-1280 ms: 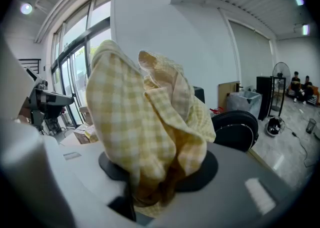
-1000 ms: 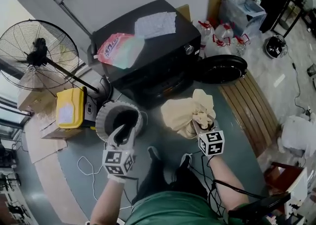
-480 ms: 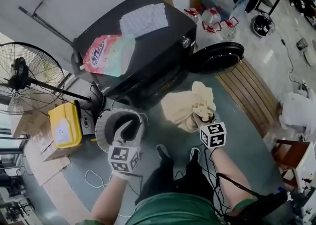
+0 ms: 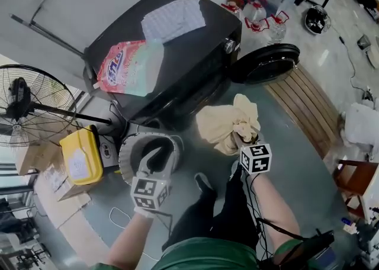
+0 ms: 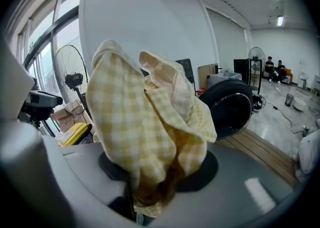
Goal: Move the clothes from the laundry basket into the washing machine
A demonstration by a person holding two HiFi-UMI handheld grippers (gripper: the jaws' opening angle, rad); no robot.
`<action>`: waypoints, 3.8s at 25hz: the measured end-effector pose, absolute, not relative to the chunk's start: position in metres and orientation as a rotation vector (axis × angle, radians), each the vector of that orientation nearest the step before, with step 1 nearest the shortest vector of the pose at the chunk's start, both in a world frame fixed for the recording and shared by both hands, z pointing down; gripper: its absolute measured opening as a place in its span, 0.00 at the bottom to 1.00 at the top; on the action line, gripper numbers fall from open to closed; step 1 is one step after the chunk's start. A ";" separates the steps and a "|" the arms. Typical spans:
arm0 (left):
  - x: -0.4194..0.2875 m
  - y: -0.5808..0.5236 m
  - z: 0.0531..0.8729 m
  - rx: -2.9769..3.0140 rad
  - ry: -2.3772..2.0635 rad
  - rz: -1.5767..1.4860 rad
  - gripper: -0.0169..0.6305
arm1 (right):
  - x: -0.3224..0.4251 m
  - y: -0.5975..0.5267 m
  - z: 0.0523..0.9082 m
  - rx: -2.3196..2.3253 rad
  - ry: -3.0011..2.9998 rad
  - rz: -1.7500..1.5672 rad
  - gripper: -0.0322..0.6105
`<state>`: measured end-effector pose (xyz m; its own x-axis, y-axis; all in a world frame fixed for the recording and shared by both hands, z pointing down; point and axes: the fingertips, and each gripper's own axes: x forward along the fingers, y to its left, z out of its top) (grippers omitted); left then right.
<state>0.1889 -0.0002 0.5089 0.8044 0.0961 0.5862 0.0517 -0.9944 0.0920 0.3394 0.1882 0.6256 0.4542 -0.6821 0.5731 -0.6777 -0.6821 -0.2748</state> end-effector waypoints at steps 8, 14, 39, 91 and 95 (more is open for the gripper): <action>0.226 0.012 0.521 2.900 0.012 0.985 0.21 | 0.372 0.184 0.667 -2.575 1.287 -1.144 0.34; 0.250 0.022 0.534 2.873 -0.073 0.967 0.21 | 0.409 0.169 0.695 -2.514 1.375 -1.154 0.34; 0.283 -0.018 0.698 2.831 0.100 1.074 0.21 | 0.464 0.049 0.861 -2.369 1.498 -1.114 0.34; 0.293 -0.008 0.595 2.817 -0.009 0.984 0.21 | 0.430 0.061 0.684 -2.344 1.800 -0.903 0.07; 0.293 -0.006 0.559 2.836 -0.026 0.936 0.21 | 0.418 0.071 0.641 -2.376 1.826 -0.869 0.05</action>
<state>0.2929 -0.0063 0.5587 0.8045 0.0322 0.5931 -0.0646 -0.9878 0.1413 0.4176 0.0711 0.6414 0.1598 -0.8973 0.4114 -0.8854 -0.3145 -0.3422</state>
